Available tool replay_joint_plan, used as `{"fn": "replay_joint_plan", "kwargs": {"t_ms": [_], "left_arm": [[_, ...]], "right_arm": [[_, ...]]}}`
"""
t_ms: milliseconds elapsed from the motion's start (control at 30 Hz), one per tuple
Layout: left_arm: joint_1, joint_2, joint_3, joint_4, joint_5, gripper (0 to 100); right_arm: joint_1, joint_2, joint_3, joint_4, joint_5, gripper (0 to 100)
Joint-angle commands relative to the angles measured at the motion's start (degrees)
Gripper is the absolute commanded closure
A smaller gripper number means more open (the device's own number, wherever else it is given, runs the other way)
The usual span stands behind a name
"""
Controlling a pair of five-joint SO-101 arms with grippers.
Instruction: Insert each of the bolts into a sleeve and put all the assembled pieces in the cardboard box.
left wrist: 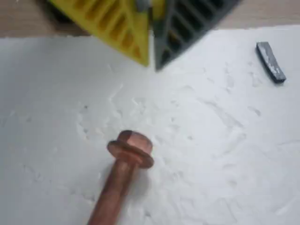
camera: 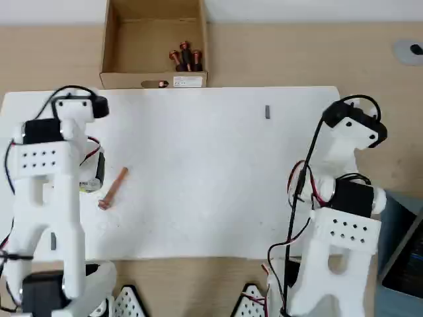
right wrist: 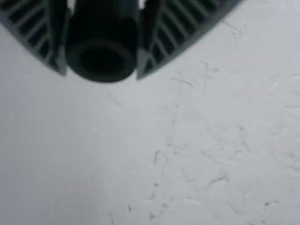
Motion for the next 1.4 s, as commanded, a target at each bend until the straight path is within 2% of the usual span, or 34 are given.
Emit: {"fn": "replay_joint_plan", "kwargs": {"t_ms": [0, 167, 567, 833, 1133, 1233, 1367], "left_arm": [[2.02, 3.47, -2.55, 0.53, -2.99, 96], [5.01, 6.2, -3.87, -0.62, -3.6, 87], [5.45, 14.02, 0.44, -10.64, -5.36, 87], [5.1, 21.85, 0.88, -13.89, -5.54, 87], [0.26, 27.82, 1.05, -16.44, -7.56, 87], [0.44, 29.76, 1.05, -16.26, -7.56, 89], [2.9, 33.1, 2.81, -16.44, -7.56, 98]], "right_arm": [[0.57, -1.36, 0.04, -0.97, 0.7, 98.9], [0.57, -1.36, 0.04, -0.79, 0.7, 98.9], [0.57, -1.36, 0.04, -0.53, 0.7, 98.9], [0.57, -1.36, 0.04, -0.62, 0.79, 98.9], [0.57, -1.36, -0.13, -0.79, 2.37, 98.9], [0.57, -1.36, -0.13, -0.79, 2.37, 98.9], [0.57, -1.36, -0.13, -0.88, 2.37, 98.9]]}}
